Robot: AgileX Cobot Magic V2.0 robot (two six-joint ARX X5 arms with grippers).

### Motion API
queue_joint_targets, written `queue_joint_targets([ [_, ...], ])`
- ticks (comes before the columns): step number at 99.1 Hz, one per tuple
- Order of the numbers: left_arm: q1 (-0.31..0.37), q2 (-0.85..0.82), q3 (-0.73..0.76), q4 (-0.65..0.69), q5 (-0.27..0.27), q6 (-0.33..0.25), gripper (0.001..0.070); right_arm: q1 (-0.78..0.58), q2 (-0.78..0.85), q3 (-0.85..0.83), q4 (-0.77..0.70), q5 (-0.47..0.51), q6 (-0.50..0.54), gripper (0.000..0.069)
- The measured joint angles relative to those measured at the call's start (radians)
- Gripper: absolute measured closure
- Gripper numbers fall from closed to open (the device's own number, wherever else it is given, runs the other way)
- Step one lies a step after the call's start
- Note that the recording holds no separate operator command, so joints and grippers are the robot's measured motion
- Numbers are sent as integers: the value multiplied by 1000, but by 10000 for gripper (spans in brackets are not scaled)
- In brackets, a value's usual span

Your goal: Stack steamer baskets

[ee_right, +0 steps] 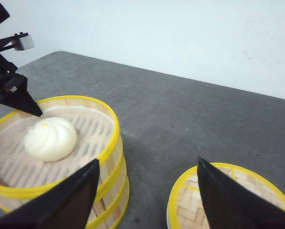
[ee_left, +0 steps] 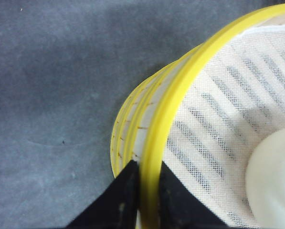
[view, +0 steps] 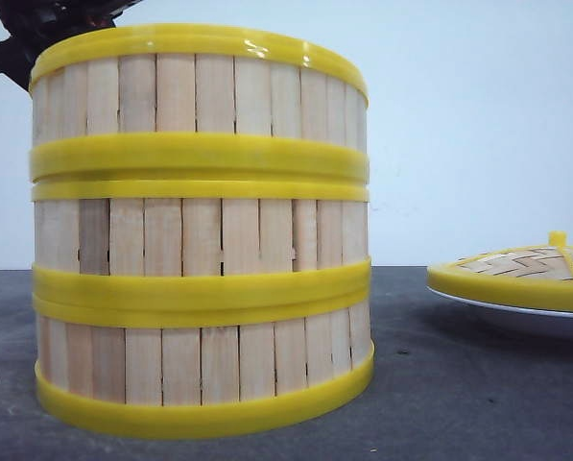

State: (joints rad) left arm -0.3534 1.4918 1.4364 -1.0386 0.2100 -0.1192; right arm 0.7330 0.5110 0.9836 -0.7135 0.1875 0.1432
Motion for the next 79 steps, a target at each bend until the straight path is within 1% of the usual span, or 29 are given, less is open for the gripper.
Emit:
queue_joint_targets([
  [11, 0, 0, 0, 0, -2, 0, 681, 0, 0, 0, 0, 0, 0, 298],
  [17, 0, 0, 0, 0, 0, 0, 663, 0, 0, 0, 0, 0, 0, 298],
  [22, -1, 0, 0, 3, 5, -1, 621, 0, 0, 0, 0, 0, 0, 298],
  [29, -3, 0, 0, 11, 6, -1, 521, 0, 0, 0, 0, 0, 0, 298],
  [34, -3, 0, 0, 11, 6, -1, 465, 0, 0, 0, 0, 0, 0, 298],
  [41, -2, 0, 0, 13, 6, -1, 423, 0, 0, 0, 0, 0, 0, 298],
  [57, -1, -33, -3, 66, 6, -1, 414, 0, 2, 0, 0, 8, 3, 298],
  [70, 6, -148, -5, 154, 5, -1, 414, 0, 20, 0, -6, 53, 18, 298],
  [76, 13, -224, -5, 203, -10, -1, 414, -1, 40, 0, -9, 71, 23, 298],
  [79, 16, -270, -5, 230, -31, -1, 414, -2, 55, 0, -9, 77, 27, 298],
])
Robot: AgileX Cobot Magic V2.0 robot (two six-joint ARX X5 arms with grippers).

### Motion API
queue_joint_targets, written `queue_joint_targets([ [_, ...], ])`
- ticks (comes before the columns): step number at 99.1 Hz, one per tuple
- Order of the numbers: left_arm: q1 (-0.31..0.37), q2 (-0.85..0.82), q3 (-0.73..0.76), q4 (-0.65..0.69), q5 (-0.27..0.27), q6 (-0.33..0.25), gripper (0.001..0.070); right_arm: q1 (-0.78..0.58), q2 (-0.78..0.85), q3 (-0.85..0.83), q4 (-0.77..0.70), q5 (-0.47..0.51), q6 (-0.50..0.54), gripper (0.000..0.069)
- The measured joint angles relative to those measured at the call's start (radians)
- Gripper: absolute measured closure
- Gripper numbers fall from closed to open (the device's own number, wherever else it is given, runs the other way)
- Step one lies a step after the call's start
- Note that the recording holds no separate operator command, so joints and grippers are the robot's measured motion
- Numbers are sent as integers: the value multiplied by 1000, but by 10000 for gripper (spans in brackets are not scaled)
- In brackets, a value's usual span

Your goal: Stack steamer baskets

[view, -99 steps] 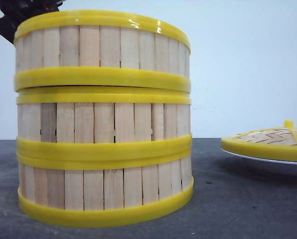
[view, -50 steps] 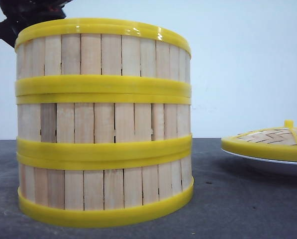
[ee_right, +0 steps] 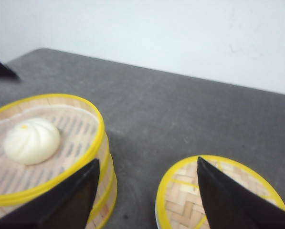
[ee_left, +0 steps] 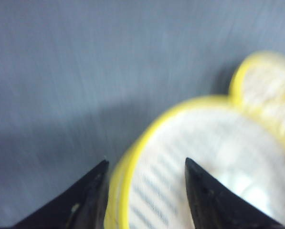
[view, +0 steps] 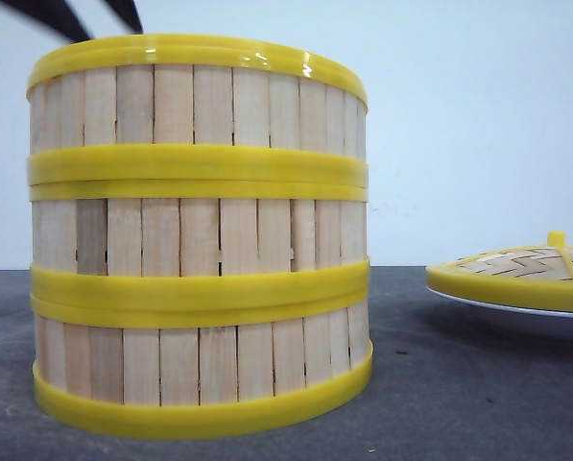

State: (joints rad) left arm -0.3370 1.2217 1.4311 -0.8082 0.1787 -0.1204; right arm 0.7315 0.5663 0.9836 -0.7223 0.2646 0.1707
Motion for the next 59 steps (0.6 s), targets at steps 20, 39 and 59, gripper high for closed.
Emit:
queue_joint_targets([
  [20, 8, -244, 0, 53, -118, 5, 414, -42, 116, 0, -1, 10, 23, 298],
  [39, 8, -423, -63, 23, -147, 24, 414, -163, 251, 0, -1, -7, 43, 299],
  [59, 7, -636, -319, 14, -143, 18, 414, -337, 391, 0, 6, -119, 43, 318],
])
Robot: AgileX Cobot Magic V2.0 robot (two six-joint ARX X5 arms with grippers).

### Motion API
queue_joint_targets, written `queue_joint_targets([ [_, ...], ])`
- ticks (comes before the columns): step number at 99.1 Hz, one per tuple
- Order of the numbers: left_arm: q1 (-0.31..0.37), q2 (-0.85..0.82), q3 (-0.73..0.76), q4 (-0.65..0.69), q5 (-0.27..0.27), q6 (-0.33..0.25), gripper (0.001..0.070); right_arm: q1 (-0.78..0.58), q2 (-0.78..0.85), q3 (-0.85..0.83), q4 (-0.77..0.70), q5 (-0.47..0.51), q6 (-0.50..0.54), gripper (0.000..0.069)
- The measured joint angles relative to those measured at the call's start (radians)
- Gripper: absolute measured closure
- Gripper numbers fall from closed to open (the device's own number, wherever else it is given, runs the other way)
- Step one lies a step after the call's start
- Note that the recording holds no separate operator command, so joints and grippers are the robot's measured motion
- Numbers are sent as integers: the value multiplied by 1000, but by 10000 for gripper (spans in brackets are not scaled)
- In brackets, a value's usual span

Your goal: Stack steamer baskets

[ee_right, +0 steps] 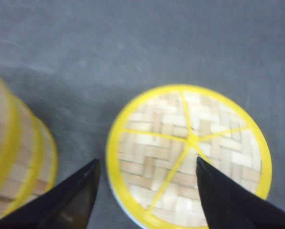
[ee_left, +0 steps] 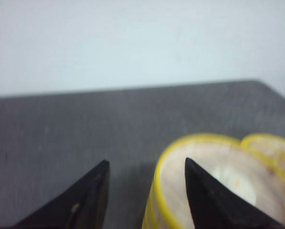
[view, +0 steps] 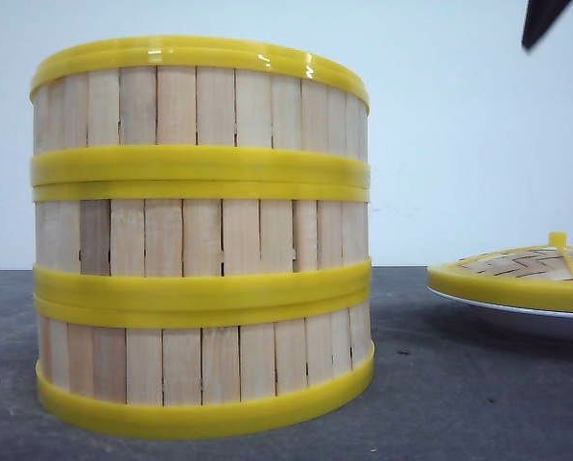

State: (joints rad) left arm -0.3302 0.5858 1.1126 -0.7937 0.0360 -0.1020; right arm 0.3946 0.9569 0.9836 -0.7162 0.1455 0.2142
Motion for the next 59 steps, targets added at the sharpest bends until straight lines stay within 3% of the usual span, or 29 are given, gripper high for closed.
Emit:
queue_joint_targets([
  [19, 0, -171, -161, -83, 39, -31, 414, -140, 152, 0, 68, -82, -6, 354],
  [41, 0, -264, -166, -150, 49, -45, 413, -212, 330, 0, 127, -144, -8, 356],
  [59, 0, -285, -166, -167, 76, -45, 414, -212, 421, 0, 170, -133, -9, 357],
])
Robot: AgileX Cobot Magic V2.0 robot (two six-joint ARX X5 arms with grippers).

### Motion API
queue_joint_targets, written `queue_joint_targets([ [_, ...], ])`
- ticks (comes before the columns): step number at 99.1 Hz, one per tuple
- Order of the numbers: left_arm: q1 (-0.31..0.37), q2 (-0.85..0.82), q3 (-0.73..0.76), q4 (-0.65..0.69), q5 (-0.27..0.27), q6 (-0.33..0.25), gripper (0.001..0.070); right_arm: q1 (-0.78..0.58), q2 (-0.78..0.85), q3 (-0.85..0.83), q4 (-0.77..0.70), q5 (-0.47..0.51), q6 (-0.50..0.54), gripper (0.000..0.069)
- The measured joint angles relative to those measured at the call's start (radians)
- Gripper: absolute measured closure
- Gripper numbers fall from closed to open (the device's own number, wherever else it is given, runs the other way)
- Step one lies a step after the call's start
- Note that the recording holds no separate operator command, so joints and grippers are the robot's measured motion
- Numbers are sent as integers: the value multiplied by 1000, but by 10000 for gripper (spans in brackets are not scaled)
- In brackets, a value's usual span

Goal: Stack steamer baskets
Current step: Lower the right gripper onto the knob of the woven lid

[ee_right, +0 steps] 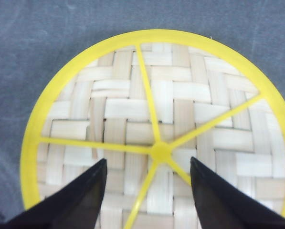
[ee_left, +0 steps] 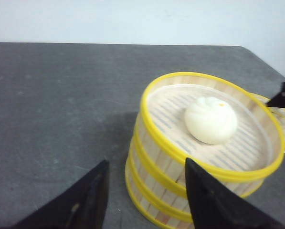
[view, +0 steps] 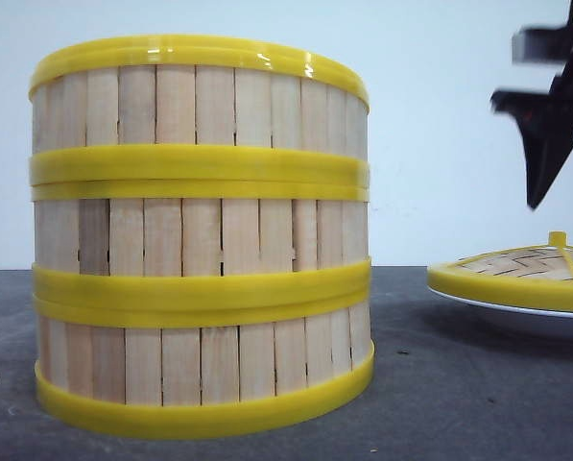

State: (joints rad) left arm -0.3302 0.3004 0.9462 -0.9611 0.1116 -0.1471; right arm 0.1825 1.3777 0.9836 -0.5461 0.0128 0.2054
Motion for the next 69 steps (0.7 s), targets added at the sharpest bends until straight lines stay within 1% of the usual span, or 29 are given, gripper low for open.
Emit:
queue_joint_targets([
  [11, 0, 0, 0, -1, 1, 0, 413, 0, 30, 0, 35, 19, 0, 360],
  [16, 0, 0, 0, -1, 8, 0, 413, 0, 43, 0, 47, 26, 0, 371],
  [30, 0, 0, 0, -1, 16, 0, 414, 0, 71, 0, 55, 37, 0, 450],
  [47, 0, 0, 0, -1, 16, 0, 413, 0, 84, 0, 65, 40, 0, 511],
  [60, 0, 0, 0, -1, 16, 0, 413, 0, 84, 0, 65, 43, 0, 613],
  [69, 0, 0, 0, -1, 16, 0, 413, 0, 84, 1, 61, 43, 0, 625],
])
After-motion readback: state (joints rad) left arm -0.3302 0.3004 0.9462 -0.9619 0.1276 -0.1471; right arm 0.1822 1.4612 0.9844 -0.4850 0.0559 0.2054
